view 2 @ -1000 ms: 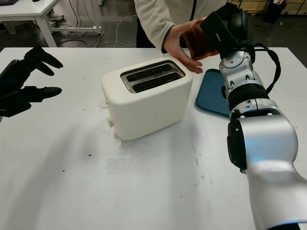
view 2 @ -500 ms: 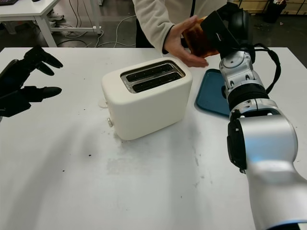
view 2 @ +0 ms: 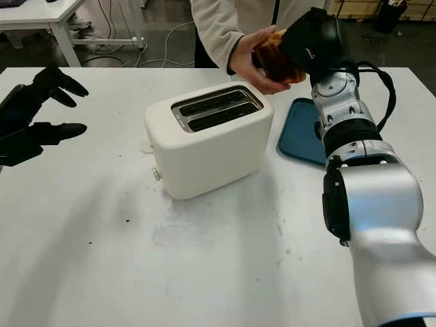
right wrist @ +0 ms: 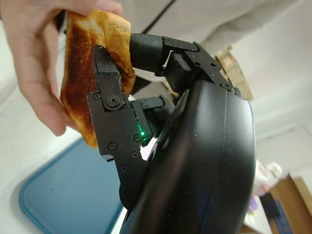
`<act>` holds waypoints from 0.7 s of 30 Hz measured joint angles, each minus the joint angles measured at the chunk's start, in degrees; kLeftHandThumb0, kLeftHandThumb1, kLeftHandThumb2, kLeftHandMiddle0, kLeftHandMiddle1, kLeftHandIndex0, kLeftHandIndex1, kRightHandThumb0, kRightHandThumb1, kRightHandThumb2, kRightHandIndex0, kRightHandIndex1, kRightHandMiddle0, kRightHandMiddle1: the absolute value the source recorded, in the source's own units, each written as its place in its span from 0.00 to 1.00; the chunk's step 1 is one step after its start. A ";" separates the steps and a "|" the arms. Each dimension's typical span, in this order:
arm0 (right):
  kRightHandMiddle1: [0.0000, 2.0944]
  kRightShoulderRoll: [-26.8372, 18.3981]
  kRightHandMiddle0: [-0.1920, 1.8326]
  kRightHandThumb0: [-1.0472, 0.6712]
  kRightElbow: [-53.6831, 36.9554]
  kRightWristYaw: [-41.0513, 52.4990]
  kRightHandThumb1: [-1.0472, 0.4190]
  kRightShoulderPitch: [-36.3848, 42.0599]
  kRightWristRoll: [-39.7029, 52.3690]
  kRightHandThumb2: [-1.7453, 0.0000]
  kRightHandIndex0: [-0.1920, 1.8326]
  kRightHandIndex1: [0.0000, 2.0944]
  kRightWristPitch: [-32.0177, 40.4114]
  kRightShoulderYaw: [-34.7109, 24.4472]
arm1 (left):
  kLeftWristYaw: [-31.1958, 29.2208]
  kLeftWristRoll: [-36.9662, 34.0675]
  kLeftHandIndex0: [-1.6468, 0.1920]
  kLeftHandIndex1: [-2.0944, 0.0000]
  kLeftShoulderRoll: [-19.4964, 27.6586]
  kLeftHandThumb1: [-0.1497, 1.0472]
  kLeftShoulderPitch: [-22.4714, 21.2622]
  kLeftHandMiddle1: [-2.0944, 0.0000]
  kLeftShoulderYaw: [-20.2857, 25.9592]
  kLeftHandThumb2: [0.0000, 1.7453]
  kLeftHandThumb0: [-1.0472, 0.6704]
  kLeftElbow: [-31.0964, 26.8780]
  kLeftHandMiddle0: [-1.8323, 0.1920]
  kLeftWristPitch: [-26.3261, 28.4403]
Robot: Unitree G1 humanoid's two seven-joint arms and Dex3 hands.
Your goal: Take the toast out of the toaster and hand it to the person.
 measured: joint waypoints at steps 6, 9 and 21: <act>0.00 -1.91 0.10 0.00 -0.01 6.79 0.09 -0.39 -4.61 0.92 0.10 0.00 0.25 5.75 | -0.01 -0.01 0.90 0.30 0.00 0.89 0.00 0.23 0.00 0.15 0.00 0.00 0.91 -0.01; 0.00 -3.73 0.10 0.00 -0.15 8.46 0.10 -0.39 -5.14 0.96 0.10 0.00 -1.43 6.68 | -0.24 -0.42 0.90 0.30 0.00 0.89 0.00 0.24 0.10 0.15 0.00 0.00 0.91 0.00; 0.00 -6.70 0.09 0.12 -23.84 11.47 0.12 18.12 9.05 1.00 0.09 0.00 -13.58 -3.80 | -1.24 -2.21 0.90 0.29 -0.67 0.89 1.90 0.22 1.61 0.11 0.00 -0.68 0.91 0.67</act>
